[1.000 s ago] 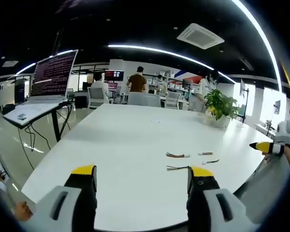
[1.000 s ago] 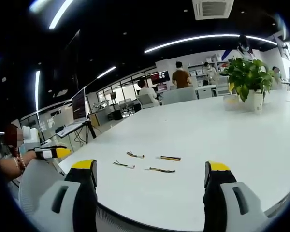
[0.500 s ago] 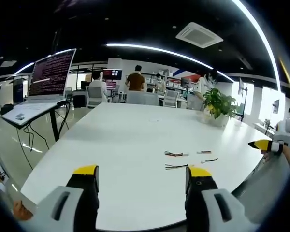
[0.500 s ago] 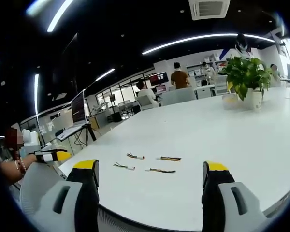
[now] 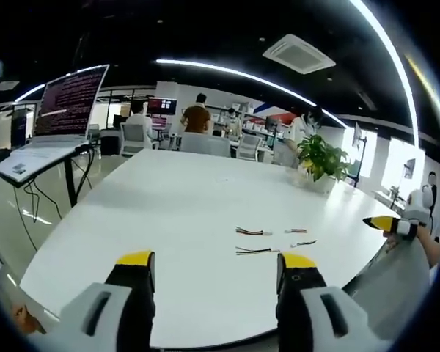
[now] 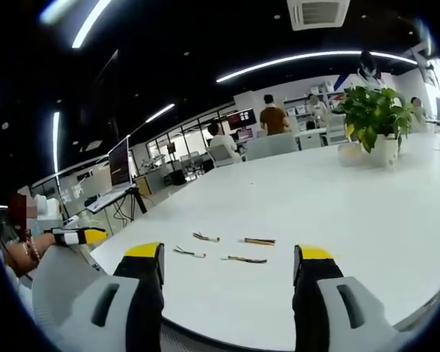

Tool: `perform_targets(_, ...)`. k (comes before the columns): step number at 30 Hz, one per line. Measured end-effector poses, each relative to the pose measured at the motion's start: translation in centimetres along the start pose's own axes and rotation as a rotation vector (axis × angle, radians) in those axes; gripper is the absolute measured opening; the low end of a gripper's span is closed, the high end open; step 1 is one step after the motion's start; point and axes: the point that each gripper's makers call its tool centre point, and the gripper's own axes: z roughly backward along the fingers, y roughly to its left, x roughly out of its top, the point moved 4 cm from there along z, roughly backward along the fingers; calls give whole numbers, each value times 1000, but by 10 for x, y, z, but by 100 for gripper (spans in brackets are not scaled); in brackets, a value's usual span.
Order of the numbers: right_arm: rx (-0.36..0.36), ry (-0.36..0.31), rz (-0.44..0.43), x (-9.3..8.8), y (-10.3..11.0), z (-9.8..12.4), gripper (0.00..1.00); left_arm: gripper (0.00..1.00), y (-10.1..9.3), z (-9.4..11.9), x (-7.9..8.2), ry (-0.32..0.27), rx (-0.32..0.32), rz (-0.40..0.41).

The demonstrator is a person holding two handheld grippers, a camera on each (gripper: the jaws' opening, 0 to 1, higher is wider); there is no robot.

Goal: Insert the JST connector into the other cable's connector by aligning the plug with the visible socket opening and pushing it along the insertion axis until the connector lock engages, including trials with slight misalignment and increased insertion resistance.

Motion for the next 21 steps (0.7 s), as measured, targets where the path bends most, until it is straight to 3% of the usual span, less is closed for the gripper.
perform_targets(3,0,31,8,-3,0,-1,68,65,5,-1,6,-34,-19,-12)
perform_targets(6,6,47,6,-3,0,-1,69,67,17,-6,7,7,-37,-27)
perform_targets(9,-14,89,37,-1,-4,0,63,68,25,-11,9,45,-48,-74)
perform_targets(13,-48,81,50,14,-11,-3,62,69,19,-27,26,20,-143,-109)
perform_targets(15,-72,77,58,22,-16,-9,61,69,17,-42,26,59,-200,-116)
perform_targets(19,-120,137,179,31,-24,-14,60,69,7,-66,38,60,-296,-228)
perform_targets(21,-116,124,200,40,-21,-19,59,69,-1,-78,47,45,-362,-211)
